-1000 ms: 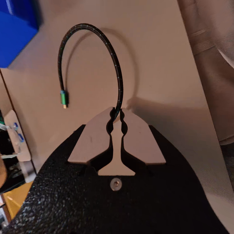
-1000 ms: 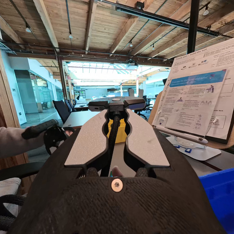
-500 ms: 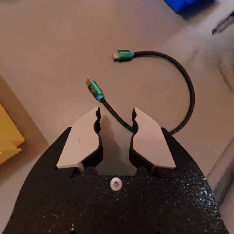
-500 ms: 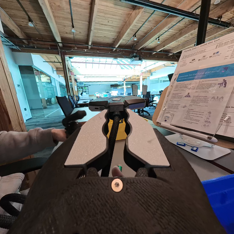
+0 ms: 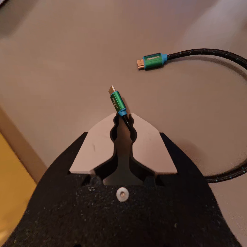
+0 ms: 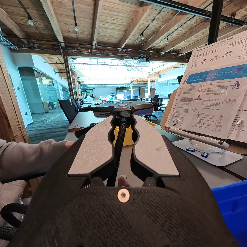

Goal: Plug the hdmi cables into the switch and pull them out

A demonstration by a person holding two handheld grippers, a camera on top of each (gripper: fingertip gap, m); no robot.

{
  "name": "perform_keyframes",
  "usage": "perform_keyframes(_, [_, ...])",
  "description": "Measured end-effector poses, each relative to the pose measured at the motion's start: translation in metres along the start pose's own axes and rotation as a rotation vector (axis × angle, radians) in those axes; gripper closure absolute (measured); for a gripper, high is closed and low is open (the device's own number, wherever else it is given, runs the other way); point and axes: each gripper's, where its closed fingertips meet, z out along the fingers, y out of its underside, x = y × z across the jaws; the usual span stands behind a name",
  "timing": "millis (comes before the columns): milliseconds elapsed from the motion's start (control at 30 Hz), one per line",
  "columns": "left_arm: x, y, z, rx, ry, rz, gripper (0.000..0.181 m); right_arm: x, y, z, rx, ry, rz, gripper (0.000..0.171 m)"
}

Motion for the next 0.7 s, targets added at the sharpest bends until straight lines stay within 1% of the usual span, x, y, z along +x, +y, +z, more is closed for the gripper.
perform_keyframes(33, [0.005,-0.005,0.0,0.04,0.054,0.067,0.167,-0.001,0.0,0.0,-0.002,-0.005,-0.001,0.149])
perform_keyframes(100, [0.021,-0.016,-0.004,0.143,0.159,0.214,0.167,-0.002,0.0,0.0,-0.005,-0.009,-0.007,0.149])
perform_keyframes(167, [0.034,-0.021,-0.011,0.2,0.224,0.348,0.167,-0.002,0.0,-0.001,-0.007,-0.009,-0.012,0.149])
perform_keyframes(233, [0.04,-0.021,-0.012,0.205,0.253,0.424,0.167,-0.002,-0.001,-0.001,-0.005,-0.011,-0.01,0.149])
perform_keyframes(300, [0.043,-0.018,-0.01,0.183,0.276,0.42,0.167,-0.001,0.0,-0.001,-0.003,-0.008,-0.008,0.149])
perform_keyframes(367, [0.042,-0.015,-0.005,0.131,0.295,0.342,0.166,0.0,0.001,-0.001,-0.005,-0.007,-0.004,0.149])
perform_keyframes(433, [0.039,-0.01,-0.002,0.057,0.32,0.221,0.166,0.0,0.002,-0.001,-0.009,-0.009,-0.003,0.149])
perform_keyframes(500, [0.04,-0.005,-0.002,-0.025,0.38,0.072,0.161,0.0,0.003,0.0,-0.013,-0.009,-0.006,0.149])
perform_keyframes(600, [0.041,-0.005,-0.008,-0.1,0.472,-0.143,0.154,0.0,0.004,-0.001,-0.014,-0.011,-0.004,0.149])
perform_keyframes(700, [0.046,-0.004,-0.015,-0.196,0.573,-0.294,0.149,0.0,0.005,0.0,-0.016,-0.012,0.0,0.149])
